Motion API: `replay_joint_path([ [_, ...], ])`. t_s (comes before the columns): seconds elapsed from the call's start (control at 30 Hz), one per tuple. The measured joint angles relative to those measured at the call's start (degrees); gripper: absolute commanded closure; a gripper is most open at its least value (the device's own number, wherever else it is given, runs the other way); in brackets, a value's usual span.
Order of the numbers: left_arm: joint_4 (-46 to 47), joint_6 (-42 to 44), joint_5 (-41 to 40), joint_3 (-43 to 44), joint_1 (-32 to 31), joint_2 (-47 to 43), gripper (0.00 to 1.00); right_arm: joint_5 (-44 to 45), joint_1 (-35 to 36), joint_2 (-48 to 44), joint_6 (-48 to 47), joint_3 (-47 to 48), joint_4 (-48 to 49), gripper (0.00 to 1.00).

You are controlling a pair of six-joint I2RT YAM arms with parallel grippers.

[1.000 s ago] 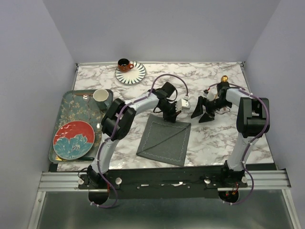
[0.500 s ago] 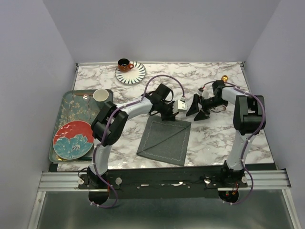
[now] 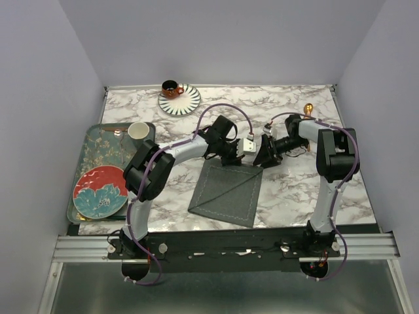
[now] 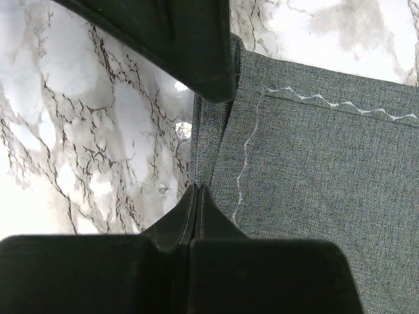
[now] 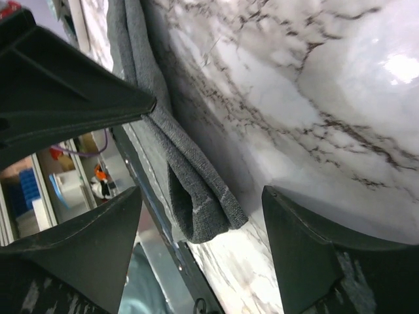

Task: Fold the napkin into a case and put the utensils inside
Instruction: Pick up the upper triangle-folded napkin from the center of the board.

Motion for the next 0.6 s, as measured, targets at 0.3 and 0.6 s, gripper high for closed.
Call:
replay_joint_path([
  [0.3,0.09,0.35,0.09,0.0,0.0,0.0,1.0,-4.87,0.0,0.15,-7.91,0.0,-5.99,0.29],
  [0.6,0.11,0.33,0.09,0.0,0.02,0.0,1.0,-5.49,0.5,0.04,-10.21,0.0,-7.28,0.3],
])
